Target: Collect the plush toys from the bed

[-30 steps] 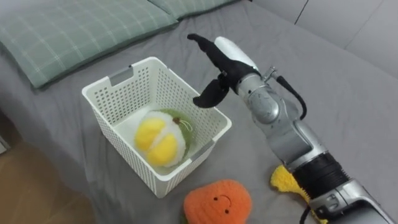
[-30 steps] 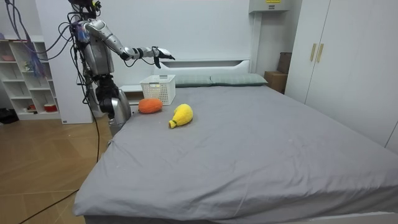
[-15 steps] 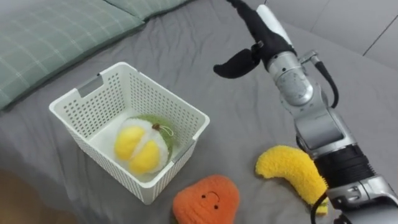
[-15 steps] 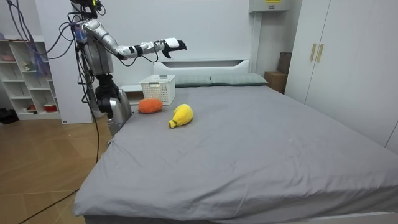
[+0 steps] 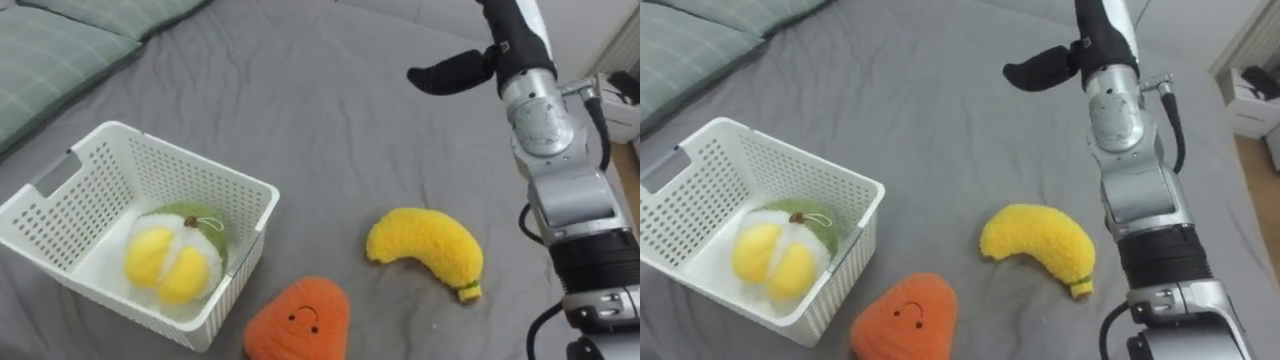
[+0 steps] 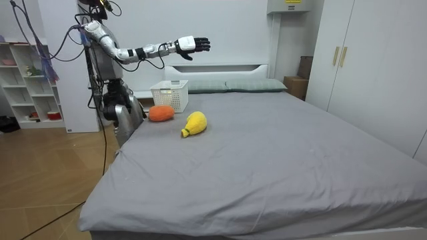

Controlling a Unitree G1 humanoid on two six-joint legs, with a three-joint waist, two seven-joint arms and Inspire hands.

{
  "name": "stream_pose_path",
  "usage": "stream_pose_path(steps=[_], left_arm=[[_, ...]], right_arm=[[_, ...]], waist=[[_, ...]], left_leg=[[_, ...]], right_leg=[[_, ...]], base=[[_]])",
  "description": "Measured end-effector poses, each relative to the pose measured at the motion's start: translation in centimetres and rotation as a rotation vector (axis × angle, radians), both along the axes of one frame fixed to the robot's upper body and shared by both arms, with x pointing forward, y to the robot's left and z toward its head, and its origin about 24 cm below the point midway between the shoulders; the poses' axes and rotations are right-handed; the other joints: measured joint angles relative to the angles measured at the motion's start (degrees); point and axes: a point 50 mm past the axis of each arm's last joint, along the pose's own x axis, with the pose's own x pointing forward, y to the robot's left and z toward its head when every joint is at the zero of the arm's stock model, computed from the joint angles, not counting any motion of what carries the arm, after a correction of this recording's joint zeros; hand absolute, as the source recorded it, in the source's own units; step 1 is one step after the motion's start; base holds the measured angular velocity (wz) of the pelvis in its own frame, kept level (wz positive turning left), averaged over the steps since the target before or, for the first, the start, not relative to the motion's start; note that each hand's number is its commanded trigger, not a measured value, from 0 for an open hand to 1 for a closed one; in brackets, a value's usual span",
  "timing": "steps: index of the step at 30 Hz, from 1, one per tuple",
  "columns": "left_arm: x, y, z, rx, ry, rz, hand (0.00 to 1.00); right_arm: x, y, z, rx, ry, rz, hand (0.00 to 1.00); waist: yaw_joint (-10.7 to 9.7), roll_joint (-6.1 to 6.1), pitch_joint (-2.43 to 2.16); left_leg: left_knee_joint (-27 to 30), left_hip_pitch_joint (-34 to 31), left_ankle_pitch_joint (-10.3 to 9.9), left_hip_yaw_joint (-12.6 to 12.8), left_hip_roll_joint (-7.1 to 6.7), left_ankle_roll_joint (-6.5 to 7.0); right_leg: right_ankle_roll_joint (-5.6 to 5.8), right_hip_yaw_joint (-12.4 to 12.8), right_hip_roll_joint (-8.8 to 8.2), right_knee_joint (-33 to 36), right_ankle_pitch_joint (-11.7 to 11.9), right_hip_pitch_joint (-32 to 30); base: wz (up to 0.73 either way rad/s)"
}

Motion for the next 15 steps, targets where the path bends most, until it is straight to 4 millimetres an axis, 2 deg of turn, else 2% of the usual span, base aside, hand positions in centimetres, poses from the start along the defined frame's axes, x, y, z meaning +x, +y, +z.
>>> stream_pose_path(steps=[2,4,6,9,11,15], left_arm=[[0.1,-0.1,-0.1,-0.003,0.001,0.000,0.00],[-0.1,-0.1,-0.1,-0.002,0.006,0.000,0.00],[-0.5,-0.1,-0.1,-0.005,0.016,0.000,0.00],[-0.8,0.0,-0.1,0.000,0.033,0.006,0.00],[-1.0,0.1,-0.1,0.003,0.043,0.009,0.00],[-0.9,0.1,-0.1,0.004,0.040,0.011,0.00]], right_arm=[[-0.5,-0.4,-1.3,-0.001,0.036,-0.012,0.00],[-1.1,-0.7,-2.3,-0.002,0.068,-0.023,0.00],[-1.6,-1.4,-3.2,0.004,0.095,-0.046,0.00],[-2.4,-2.0,-4.5,0.004,0.133,-0.065,0.00],[-2.9,-2.4,-5.5,0.004,0.169,-0.077,0.00],[-3.3,-3.5,-7.5,0.022,0.253,-0.129,0.00]], waist=[[-0.11,0.23,-0.01],[-0.96,0.37,-0.04],[-2.39,0.71,-0.21],[-3.97,1.05,-0.25],[-4.24,1.15,-0.20],[-4.40,1.62,-0.44]], left_leg=[[-0.02,0.54,-0.38,1.20,0.43,-0.12],[-0.05,0.61,-0.52,1.23,0.54,-0.22],[-0.30,0.74,-0.59,2.45,0.81,-0.32],[-0.36,0.73,-0.68,2.75,1.02,-0.47],[-0.37,0.66,-0.78,2.94,1.19,-0.64],[-0.19,-0.45,-0.78,3.49,1.48,-0.76]], right_leg=[[-0.16,1.09,0.35,0.02,0.10,0.01],[-0.20,1.64,0.52,0.05,0.13,-0.06],[-0.36,2.44,0.75,0.13,0.23,-0.51],[-0.42,2.58,0.97,0.11,0.27,-0.45],[-0.46,3.01,1.20,0.12,0.29,-0.69],[-0.79,3.71,1.51,0.22,0.49,-2.24]], base=[[-0.33],[-0.22],[-0.20],[-0.09],[-0.09],[-0.09]])
